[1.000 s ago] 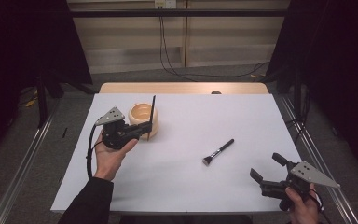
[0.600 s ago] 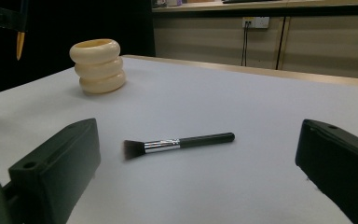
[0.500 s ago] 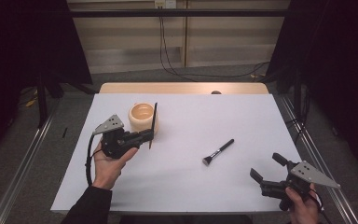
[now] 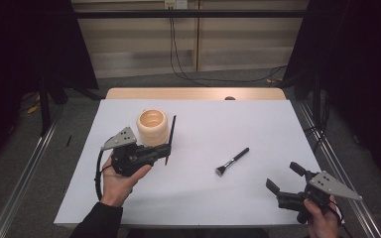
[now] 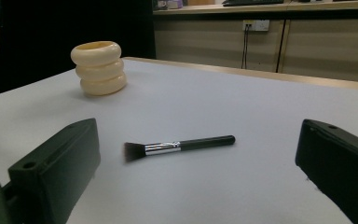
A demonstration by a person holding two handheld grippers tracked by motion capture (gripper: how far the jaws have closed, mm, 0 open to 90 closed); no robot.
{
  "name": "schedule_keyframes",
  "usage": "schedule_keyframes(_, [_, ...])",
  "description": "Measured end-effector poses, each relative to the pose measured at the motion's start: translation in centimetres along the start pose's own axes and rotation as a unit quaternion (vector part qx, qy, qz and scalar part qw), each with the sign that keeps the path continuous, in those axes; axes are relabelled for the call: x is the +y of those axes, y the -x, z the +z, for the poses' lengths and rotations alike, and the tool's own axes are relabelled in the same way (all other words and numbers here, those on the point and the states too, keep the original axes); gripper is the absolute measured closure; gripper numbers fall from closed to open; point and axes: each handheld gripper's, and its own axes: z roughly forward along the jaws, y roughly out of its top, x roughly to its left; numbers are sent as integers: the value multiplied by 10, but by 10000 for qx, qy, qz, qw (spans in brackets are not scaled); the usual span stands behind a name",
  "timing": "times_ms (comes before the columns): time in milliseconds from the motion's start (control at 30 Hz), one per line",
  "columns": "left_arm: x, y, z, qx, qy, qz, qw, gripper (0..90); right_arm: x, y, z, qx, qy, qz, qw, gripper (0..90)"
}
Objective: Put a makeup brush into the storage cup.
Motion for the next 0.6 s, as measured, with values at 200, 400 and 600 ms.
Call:
schedule_keyframes(200, [1, 14, 8, -165, -106, 151, 9997, 841, 0, -1, 0, 38, 28, -44, 10000, 0])
schedule_keyframes(400, [3, 22, 13, -302, -142, 236, 9992, 841, 0, 0, 1, 77, -12, -14, 10000, 0])
schedule_keyframes(600, [4, 24, 19, -408, -277, 324, 9983, 841, 0, -2, 4, 193, 14, -114, 9997, 0])
